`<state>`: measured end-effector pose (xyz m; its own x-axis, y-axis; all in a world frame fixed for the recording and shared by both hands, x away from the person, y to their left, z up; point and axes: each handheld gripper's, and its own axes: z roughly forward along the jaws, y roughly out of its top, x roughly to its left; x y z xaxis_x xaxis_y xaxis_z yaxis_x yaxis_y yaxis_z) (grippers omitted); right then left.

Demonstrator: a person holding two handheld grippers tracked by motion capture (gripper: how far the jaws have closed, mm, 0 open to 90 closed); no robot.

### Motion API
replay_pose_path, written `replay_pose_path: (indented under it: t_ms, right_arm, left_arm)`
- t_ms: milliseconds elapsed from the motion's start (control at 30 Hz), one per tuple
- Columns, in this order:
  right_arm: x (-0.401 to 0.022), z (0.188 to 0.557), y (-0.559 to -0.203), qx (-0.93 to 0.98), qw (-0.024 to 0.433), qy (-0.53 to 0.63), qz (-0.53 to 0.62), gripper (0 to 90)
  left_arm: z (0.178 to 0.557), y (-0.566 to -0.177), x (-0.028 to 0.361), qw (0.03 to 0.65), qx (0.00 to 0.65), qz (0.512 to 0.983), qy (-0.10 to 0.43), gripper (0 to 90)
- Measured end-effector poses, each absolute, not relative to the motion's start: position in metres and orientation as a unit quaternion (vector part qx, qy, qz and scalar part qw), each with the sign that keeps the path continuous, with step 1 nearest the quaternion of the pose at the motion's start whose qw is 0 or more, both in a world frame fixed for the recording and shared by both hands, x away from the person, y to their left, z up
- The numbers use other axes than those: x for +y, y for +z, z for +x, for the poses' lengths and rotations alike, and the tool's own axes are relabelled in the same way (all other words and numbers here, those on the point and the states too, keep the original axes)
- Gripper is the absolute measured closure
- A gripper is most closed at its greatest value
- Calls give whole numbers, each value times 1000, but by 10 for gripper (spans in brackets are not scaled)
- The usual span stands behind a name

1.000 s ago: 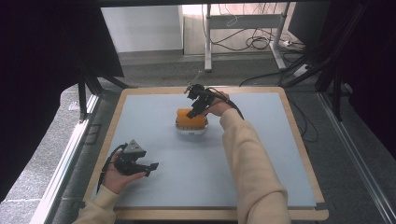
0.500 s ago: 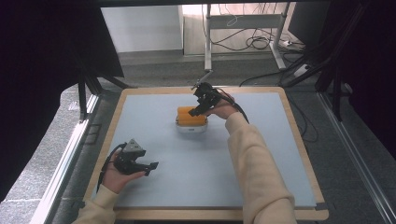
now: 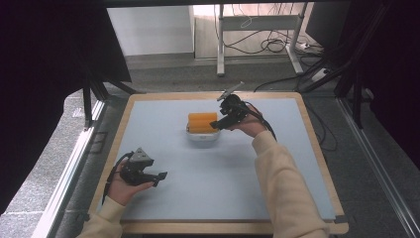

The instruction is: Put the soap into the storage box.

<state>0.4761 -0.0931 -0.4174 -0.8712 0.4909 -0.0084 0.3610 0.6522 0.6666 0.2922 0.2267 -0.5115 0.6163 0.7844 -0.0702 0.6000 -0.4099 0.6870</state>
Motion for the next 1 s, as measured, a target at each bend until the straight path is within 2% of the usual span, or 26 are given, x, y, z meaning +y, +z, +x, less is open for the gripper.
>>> replay_pose_path:
  t_ms: [400,767,800,1000]
  right_arm:
    - [-137,440,-427,883,110,366,271,262]
    - [-188,384,-433,854,129,391,317,236]
    - [-199,371,-437,849,131,397,325,236]
    - [-226,342,-450,835,135,403,350,230]
  left_arm:
    - [291,-512,223,344,415,832,134,252]
    - [290,-512,221,345,410,834,135,251]
    - [290,-512,220,343,409,835,134,252]
    - [290,-514,217,341,408,836,135,252]
